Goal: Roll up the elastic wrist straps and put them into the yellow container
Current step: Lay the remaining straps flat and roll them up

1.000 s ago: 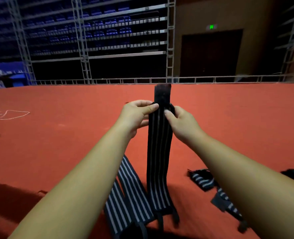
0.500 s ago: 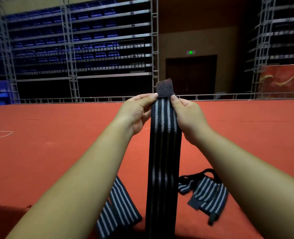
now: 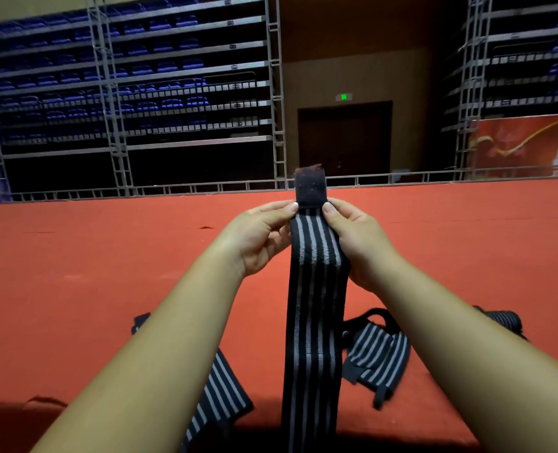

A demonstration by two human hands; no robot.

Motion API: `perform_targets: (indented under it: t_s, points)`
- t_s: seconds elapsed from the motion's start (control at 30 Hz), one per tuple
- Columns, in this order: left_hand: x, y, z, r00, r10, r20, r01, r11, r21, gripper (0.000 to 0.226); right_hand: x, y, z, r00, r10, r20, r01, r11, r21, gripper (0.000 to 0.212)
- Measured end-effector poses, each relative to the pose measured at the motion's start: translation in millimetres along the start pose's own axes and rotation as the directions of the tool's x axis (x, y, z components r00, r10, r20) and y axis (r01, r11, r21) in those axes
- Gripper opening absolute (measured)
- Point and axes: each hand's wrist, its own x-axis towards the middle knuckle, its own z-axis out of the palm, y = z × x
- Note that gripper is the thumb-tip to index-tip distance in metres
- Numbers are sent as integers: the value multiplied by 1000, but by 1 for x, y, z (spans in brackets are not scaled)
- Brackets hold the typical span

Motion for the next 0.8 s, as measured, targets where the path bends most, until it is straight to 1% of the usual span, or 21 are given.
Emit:
perform_targets:
  t_s: [0.17, 0.3, 0.47, 0.53, 0.6, 0.67, 0.7, 0.8]
  points:
    - [1, -32, -7, 999, -27, -21, 28, 999, 37, 29, -5, 34, -13, 994, 98, 51, -105, 981, 162, 30]
    - [8, -53, -13, 998, -30, -47, 34, 996, 83, 28, -1, 55, -22, 988, 146, 44, -152, 962, 227, 31]
    - [19, -73, -20, 994, -7, -108, 30, 977, 210, 31, 7, 77, -34, 977, 215, 15, -212, 947, 242, 36]
    - [21, -82, -22, 990, 24, -138, 11, 968, 250, 32, 9, 83, -38, 967, 253, 9, -247, 936, 252, 32]
    - [24, -91, -23, 986, 62, -152, -19, 964, 267, 32, 8, 90, -40, 961, 275, 31, -274, 929, 249, 26]
    - [26, -101, -24, 983, 94, -160, -50, 964, 263, 31, 8, 101, -41, 970, 244, 14, -242, 950, 199, 13]
    - [27, -106, -26, 980, 107, -166, -64, 967, 248, 29, 9, 106, -42, 975, 223, 4, -220, 959, 176, 10]
    - [32, -124, -31, 975, 110, -192, -79, 983, 165, 21, 12, 123, -45, 985, 171, -19, -169, 981, 97, 23]
